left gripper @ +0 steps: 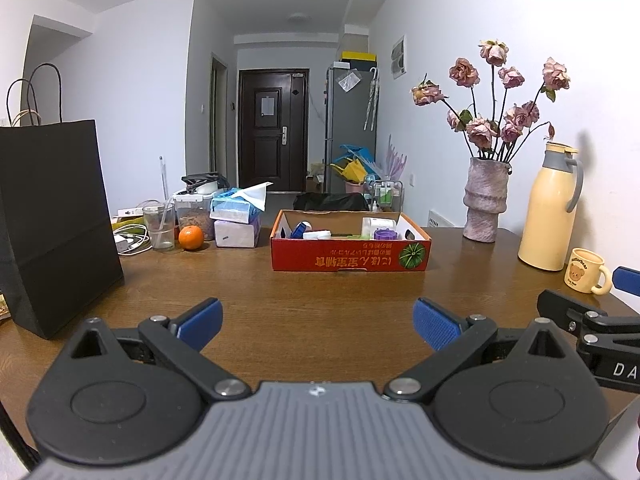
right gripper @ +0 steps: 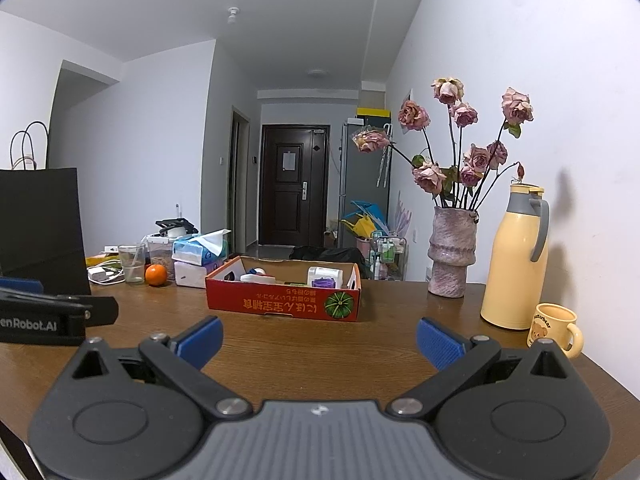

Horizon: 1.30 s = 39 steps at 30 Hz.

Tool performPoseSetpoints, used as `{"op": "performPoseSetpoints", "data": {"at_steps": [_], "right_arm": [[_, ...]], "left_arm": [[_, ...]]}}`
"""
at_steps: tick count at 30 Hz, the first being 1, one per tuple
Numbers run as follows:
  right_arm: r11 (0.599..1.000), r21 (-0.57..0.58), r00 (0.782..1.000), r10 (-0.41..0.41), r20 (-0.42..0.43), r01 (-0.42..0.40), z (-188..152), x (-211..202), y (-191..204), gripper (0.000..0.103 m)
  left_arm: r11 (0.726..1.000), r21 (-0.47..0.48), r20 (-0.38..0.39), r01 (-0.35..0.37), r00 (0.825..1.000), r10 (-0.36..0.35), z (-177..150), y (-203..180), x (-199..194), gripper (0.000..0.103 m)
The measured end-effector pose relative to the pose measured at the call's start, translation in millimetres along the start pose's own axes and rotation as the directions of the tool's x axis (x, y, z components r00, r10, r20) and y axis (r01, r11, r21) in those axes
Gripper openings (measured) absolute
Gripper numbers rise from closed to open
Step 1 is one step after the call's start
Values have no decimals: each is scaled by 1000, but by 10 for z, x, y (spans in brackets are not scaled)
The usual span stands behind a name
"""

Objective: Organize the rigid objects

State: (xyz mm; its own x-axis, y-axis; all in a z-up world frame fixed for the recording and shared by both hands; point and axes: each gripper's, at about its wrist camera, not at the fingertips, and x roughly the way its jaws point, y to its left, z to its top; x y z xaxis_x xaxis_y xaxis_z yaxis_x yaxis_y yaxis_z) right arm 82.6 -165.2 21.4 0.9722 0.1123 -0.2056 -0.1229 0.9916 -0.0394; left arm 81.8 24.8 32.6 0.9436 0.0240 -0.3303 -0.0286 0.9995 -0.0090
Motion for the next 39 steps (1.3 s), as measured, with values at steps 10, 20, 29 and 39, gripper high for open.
{"op": "performPoseSetpoints", "data": {"at_steps": [10, 20, 29, 39], "right_arm": [[1000, -1, 1000, 0, 0, 0, -2, -1, 3, 103], [1000, -1, 1000, 0, -1, 0, -2, 2, 4, 103], [1000, -1, 1000, 2, -3, -2, -1, -4, 16, 103], [1000, -3, 1000, 1, -9, -1, 3, 15, 23, 103]], "left_arm": [[1000, -1, -1, 1, 1000, -1, 7, 5, 14, 103], [1000, -1, -3, -1, 1000, 1, -6, 16, 7, 103], [1000, 1, -5, -2, 1000, 2, -12, 19, 13, 103], [1000, 5, -8, -2, 1000, 2, -10, 23, 39, 103]]}}
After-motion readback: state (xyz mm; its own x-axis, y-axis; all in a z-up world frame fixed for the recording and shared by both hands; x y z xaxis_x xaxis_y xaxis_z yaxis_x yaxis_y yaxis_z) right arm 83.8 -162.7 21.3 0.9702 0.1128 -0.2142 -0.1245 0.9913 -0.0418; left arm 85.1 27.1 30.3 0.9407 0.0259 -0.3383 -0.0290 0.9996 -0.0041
